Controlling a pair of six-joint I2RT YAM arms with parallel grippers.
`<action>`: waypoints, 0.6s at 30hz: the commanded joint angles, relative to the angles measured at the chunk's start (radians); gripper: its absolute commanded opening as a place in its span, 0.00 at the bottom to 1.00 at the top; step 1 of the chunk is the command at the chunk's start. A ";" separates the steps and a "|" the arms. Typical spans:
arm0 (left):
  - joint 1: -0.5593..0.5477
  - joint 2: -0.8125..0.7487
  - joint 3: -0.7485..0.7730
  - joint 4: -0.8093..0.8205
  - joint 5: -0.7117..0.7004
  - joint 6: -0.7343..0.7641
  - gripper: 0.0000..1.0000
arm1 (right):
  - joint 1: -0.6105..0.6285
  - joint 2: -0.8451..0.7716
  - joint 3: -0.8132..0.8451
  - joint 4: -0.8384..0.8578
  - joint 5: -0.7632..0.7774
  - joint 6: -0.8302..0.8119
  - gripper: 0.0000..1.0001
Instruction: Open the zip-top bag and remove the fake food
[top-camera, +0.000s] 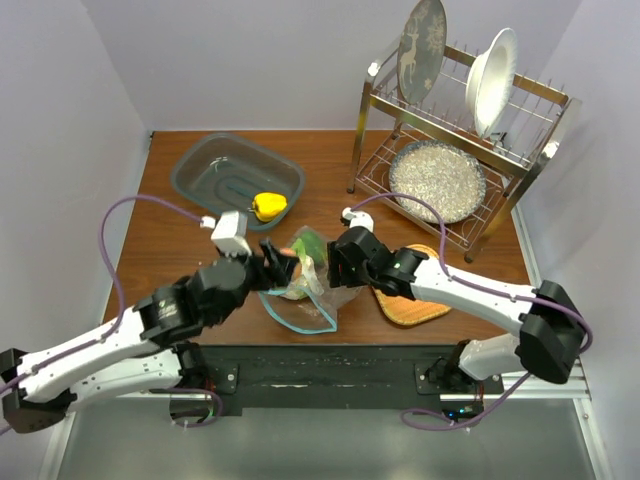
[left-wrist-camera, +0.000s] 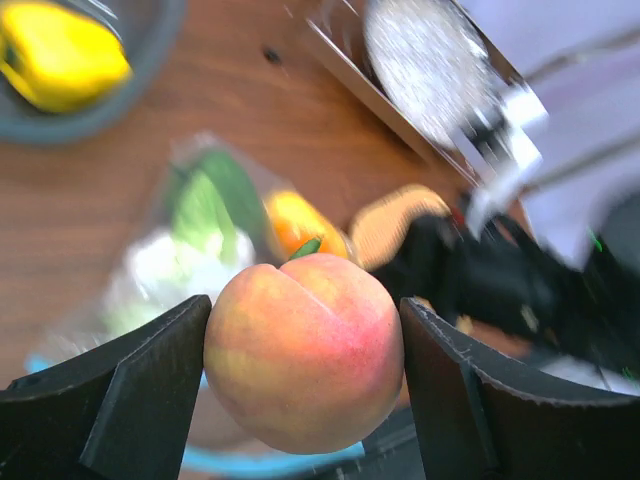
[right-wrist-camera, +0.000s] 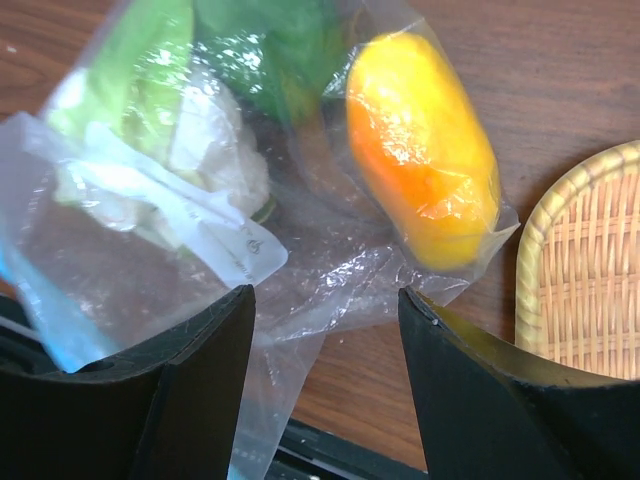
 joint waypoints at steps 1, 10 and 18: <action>0.328 0.192 0.137 0.096 0.121 0.188 0.25 | 0.000 -0.074 -0.004 -0.026 0.013 0.007 0.64; 0.802 0.638 0.256 0.326 0.311 0.247 0.35 | 0.000 -0.120 -0.014 -0.048 -0.001 -0.016 0.64; 0.900 0.896 0.463 0.314 0.309 0.296 0.78 | 0.000 -0.112 -0.014 -0.049 0.001 -0.050 0.65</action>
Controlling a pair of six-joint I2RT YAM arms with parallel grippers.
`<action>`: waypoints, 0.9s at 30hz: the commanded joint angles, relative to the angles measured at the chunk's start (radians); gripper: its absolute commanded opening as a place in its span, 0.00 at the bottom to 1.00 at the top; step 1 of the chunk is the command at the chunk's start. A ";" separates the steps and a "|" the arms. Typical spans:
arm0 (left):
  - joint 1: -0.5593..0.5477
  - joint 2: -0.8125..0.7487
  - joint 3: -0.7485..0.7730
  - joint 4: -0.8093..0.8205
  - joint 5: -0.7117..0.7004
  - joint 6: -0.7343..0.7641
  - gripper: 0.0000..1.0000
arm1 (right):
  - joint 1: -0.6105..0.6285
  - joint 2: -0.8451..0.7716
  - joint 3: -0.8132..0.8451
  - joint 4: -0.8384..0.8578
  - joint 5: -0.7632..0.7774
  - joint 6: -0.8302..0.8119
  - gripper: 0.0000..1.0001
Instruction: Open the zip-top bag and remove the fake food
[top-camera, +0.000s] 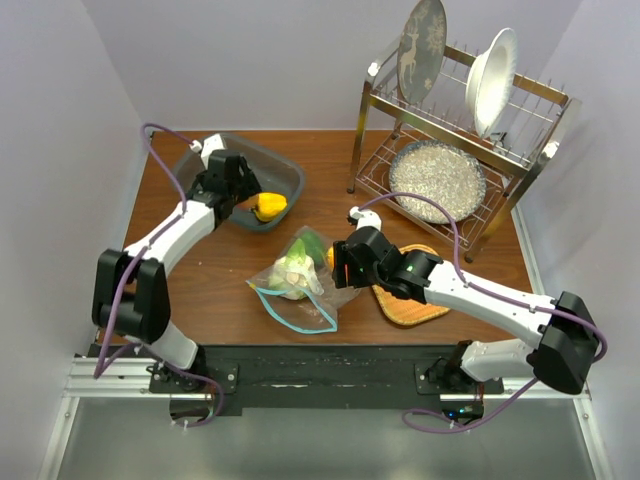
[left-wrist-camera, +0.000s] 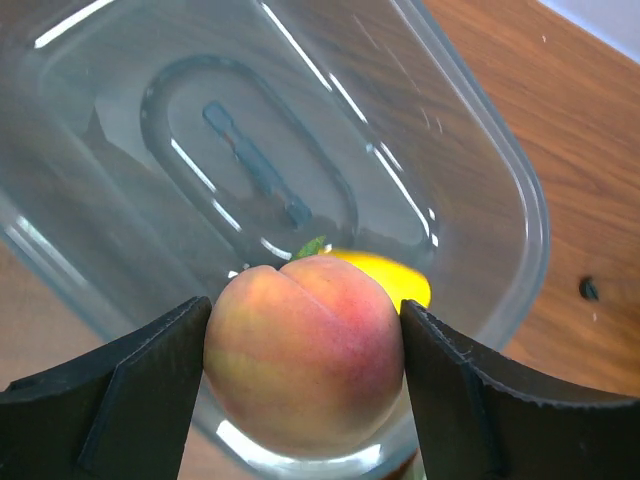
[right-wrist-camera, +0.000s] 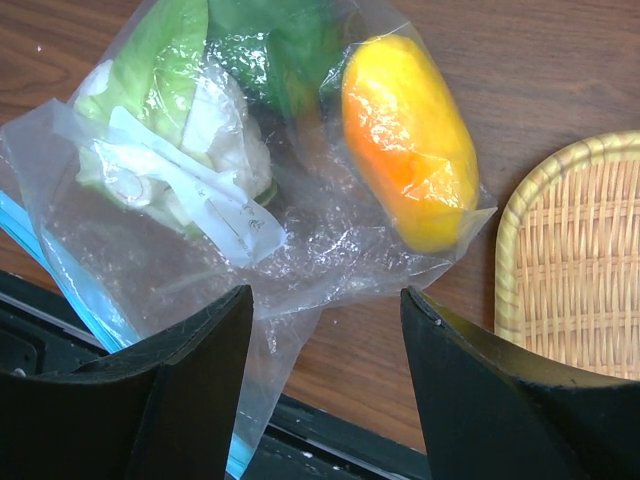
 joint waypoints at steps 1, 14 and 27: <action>0.050 0.063 0.129 0.033 0.013 0.059 0.83 | 0.000 -0.007 -0.001 0.000 0.002 -0.034 0.65; -0.014 -0.370 -0.187 -0.045 0.089 0.013 0.69 | 0.000 0.049 0.043 0.029 -0.009 -0.047 0.70; -0.458 -0.982 -0.627 -0.262 0.027 -0.278 0.26 | 0.000 0.311 0.322 0.063 -0.001 -0.084 0.68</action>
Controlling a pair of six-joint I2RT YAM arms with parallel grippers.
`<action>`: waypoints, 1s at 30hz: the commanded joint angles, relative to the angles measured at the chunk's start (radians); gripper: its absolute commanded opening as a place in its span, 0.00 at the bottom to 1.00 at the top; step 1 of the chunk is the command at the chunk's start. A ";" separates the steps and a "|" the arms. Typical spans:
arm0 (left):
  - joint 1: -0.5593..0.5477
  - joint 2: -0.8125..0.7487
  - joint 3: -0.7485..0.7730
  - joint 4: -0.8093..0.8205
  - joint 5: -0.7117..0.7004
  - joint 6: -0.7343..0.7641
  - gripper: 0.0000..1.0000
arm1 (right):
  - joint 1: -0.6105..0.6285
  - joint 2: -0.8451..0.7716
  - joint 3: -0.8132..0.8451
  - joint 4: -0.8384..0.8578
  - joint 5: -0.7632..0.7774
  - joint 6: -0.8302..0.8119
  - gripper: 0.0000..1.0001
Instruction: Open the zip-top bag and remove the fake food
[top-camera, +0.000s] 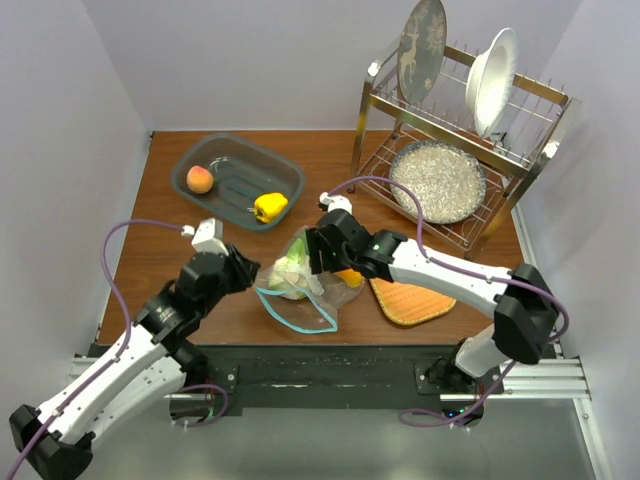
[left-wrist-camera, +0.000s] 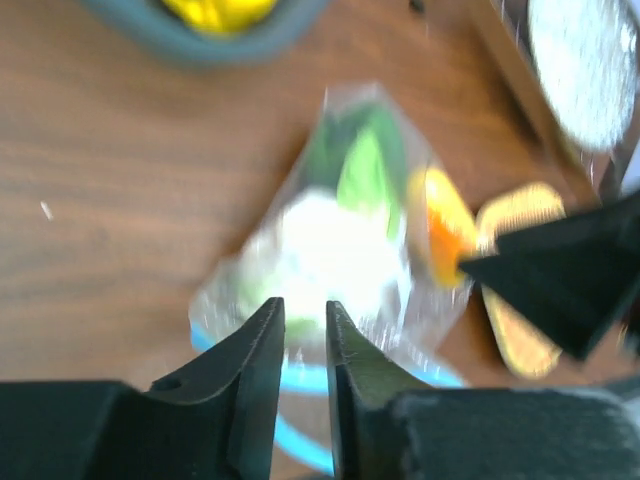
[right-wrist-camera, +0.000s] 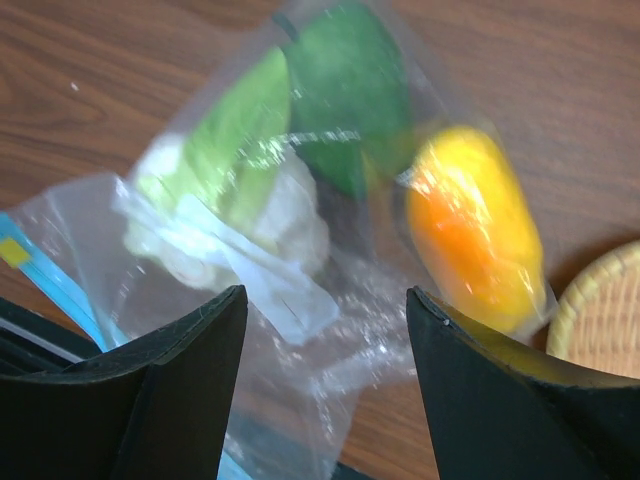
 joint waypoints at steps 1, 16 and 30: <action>-0.112 -0.054 -0.065 -0.039 -0.020 -0.136 0.25 | 0.002 0.085 0.128 0.049 0.011 -0.029 0.68; -0.321 -0.094 -0.187 -0.007 -0.046 -0.228 0.13 | 0.000 0.335 0.311 0.049 0.002 0.020 0.67; -0.387 0.233 -0.180 0.274 -0.158 -0.251 0.35 | 0.012 0.268 0.153 0.042 0.039 0.046 0.62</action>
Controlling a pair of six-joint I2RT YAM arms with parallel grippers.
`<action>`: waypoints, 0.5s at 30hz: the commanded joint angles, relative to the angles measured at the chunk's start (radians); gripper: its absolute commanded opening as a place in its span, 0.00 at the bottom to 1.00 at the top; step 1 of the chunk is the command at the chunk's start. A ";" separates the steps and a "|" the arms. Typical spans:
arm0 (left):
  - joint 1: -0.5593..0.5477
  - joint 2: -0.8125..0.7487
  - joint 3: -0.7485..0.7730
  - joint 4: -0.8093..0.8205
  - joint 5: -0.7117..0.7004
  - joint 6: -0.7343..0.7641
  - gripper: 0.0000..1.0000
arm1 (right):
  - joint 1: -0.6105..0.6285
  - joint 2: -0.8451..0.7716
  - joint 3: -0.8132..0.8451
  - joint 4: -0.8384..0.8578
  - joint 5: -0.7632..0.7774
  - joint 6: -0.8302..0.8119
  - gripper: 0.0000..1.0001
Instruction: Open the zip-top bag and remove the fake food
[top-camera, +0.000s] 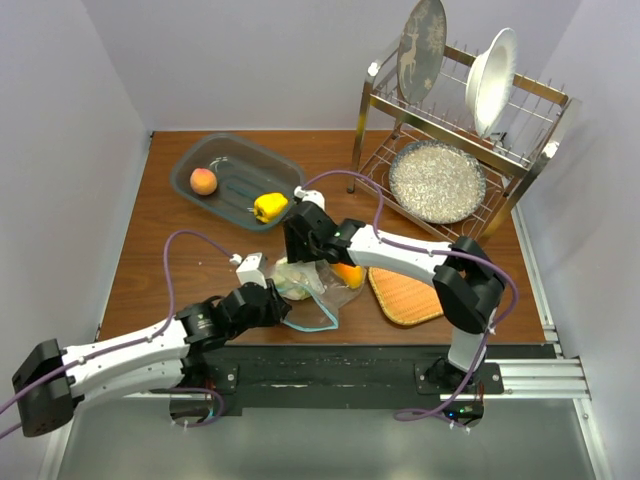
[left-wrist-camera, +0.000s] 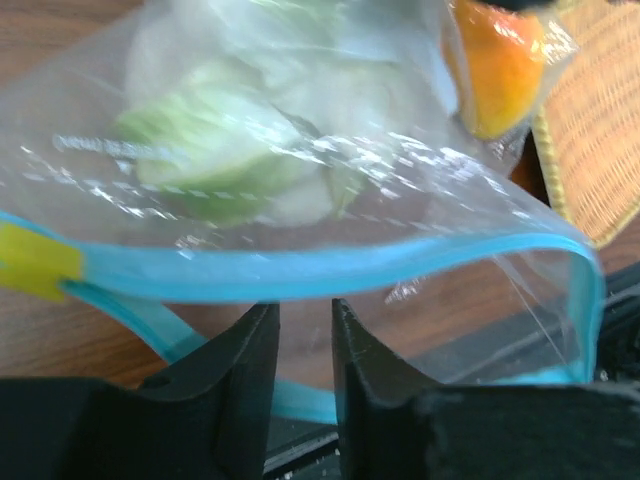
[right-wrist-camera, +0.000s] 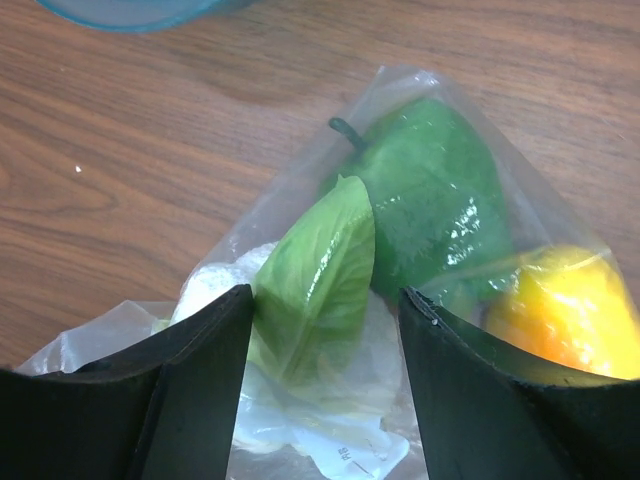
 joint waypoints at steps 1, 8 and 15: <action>-0.006 0.070 0.016 0.110 -0.115 -0.054 0.38 | 0.013 -0.063 -0.078 -0.027 0.030 0.013 0.62; -0.006 0.102 -0.018 0.171 -0.210 -0.086 0.73 | 0.029 -0.092 -0.159 -0.030 0.021 0.007 0.61; -0.006 0.161 -0.050 0.287 -0.208 -0.062 0.81 | 0.027 -0.095 -0.196 -0.056 0.017 -0.027 0.61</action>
